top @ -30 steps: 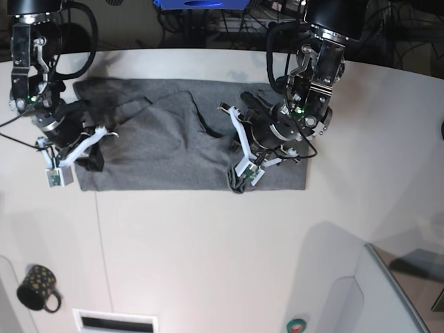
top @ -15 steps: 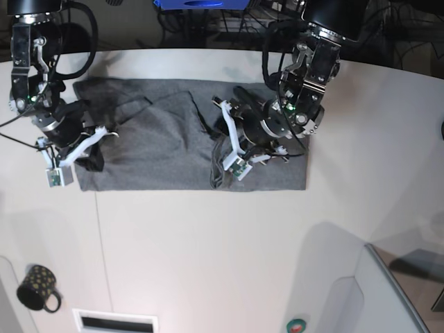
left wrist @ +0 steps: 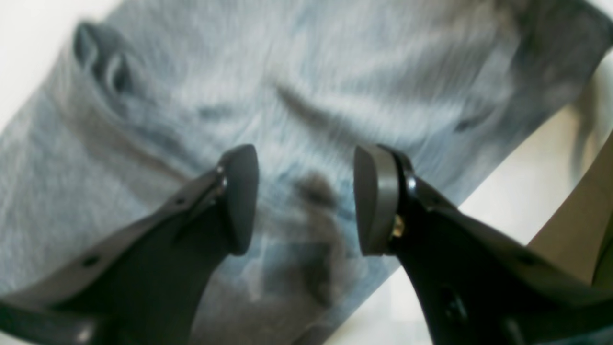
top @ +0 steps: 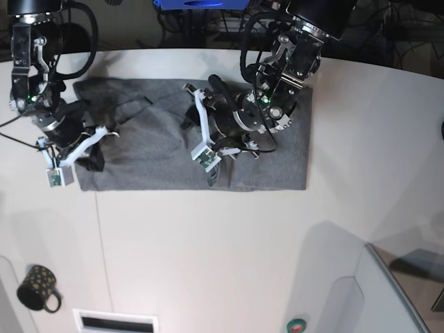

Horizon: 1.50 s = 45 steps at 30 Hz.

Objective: Layout the t-shirt on the table in an organized manner, then fold the t-shirt properly
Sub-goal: 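Lay the folded end down over the strip middle and release it, then lift both grippers away from the folded grey shirt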

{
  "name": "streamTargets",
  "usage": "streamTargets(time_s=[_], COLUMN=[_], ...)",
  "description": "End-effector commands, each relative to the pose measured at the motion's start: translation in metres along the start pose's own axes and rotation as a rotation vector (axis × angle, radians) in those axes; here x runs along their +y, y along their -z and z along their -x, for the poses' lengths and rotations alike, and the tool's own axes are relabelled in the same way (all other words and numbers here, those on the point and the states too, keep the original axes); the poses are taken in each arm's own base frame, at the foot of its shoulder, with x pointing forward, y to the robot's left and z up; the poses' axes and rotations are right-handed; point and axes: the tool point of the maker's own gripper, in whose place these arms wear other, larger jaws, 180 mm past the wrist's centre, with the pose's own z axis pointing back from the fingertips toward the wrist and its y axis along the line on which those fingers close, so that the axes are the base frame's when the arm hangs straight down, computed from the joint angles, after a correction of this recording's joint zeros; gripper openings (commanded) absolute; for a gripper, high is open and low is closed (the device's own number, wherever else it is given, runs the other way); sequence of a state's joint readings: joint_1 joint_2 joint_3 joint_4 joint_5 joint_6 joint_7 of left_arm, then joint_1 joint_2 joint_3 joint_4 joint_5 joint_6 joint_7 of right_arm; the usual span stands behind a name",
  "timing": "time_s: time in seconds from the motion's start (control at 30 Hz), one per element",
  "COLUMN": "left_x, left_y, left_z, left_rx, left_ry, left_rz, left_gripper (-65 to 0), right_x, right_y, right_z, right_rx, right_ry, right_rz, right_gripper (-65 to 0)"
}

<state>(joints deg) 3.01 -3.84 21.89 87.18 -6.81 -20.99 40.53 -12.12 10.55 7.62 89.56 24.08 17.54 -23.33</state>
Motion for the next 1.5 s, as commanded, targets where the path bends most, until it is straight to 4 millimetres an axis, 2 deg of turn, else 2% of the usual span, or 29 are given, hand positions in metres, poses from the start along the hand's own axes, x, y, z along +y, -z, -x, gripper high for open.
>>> streamTargets(time_s=[0.0,0.13,0.17,0.23,0.33,0.37,0.5,0.63,0.83,0.93,1.03,1.1,1.13,1.2,1.23,1.3,1.33,1.4,1.47], left_x=[0.003,0.013,0.016,0.029,0.058,0.067,0.082,0.084,0.075,0.073,0.08,0.094,0.1,0.121,0.135,0.159,0.174,0.199,0.218], left_y=[-0.004,-0.019,-0.023,-0.028,-0.033,-0.034,-0.026,-0.005,0.026,0.024,0.007,-0.018,-0.03,-0.057,-0.072,-0.099,-0.117,-0.146,-0.173], left_z=[-0.014,-0.022,-0.02,-0.017,-0.013,-0.013,-0.011,-0.011,-0.012,-0.017,-0.023,-0.021,-0.014,0.014,0.036,0.076,0.096,0.123,0.15], left_rx=[-0.045,-0.075,-0.072,-0.069,-0.067,-0.068,-0.047,-0.015,0.028,0.013,-0.029,-0.06,-0.063,-0.037,-0.007,0.054,0.072,0.066,0.053], left_ry=[0.005,0.047,0.056,0.049,-0.033,-0.045,-0.062,-0.104,-0.159,-0.157,-0.136,-0.113,-0.116,-0.131,-0.151,-0.191,-0.218,-0.251,-0.276], left_rz=[-0.006,-0.04,-0.046,-0.083,-0.172,-0.192,-0.204,-0.186,-0.141,-0.139,-0.169,-0.218,-0.243,-0.319,-0.363,-0.439,-0.488,-0.573,-0.64], left_gripper=[-33.7,-34.4,-36.2,-43.4,-61.1,-65.0,-65.0,-65.0,-65.0,-65.0,-65.0,-65.0,-65.0,-65.0,-65.0,-65.0,-65.0,-65.0,-65.0], right_x=[-0.001,-0.001,-0.001,-0.001,-0.001,0.0,0.0,0.0,-0.001,-0.001,-0.005,-0.015,-0.021,-0.041,-0.052,-0.06,-0.062,-0.068,-0.066], right_y=[-0.002,-0.002,-0.002,-0.002,-0.002,-0.002,-0.002,-0.002,-0.002,-0.003,-0.005,-0.009,-0.012,-0.023,-0.029,-0.034,-0.035,-0.039,-0.041], right_z=[-0.016,-0.016,-0.016,-0.016,-0.016,-0.016,-0.018,-0.018,-0.017,-0.016,-0.013,-0.018,-0.022,-0.031,-0.034,-0.038,-0.036,-0.037,-0.036], right_rx=[-0.051,-0.051,-0.051,-0.051,-0.051,-0.05,-0.056,-0.057,-0.054,-0.053,-0.052,-0.08,-0.107,-0.177,-0.209,-0.236,-0.228,-0.209,-0.18], right_ry=[-0.006,-0.007,-0.007,-0.007,-0.007,-0.007,-0.009,-0.009,-0.007,-0.006,0.001,0.054,0.106,0.237,0.295,0.351,0.376,0.408,0.464], right_rz=[-0.006,-0.006,-0.006,-0.006,-0.006,-0.008,-0.009,-0.007,-0.006,-0.006,0.005,0.03,0.038,0.071,0.085,0.084,0.074,0.061,0.018], right_gripper=[-64.2,-64.2,-64.2,-64.2,-64.2,-64.2,-64.2,-64.2,-64.2,-64.2,-64.1,-63.8,-63.6,-63.3,-63.0,-58.8,-54.0,-43.4,-30.9])
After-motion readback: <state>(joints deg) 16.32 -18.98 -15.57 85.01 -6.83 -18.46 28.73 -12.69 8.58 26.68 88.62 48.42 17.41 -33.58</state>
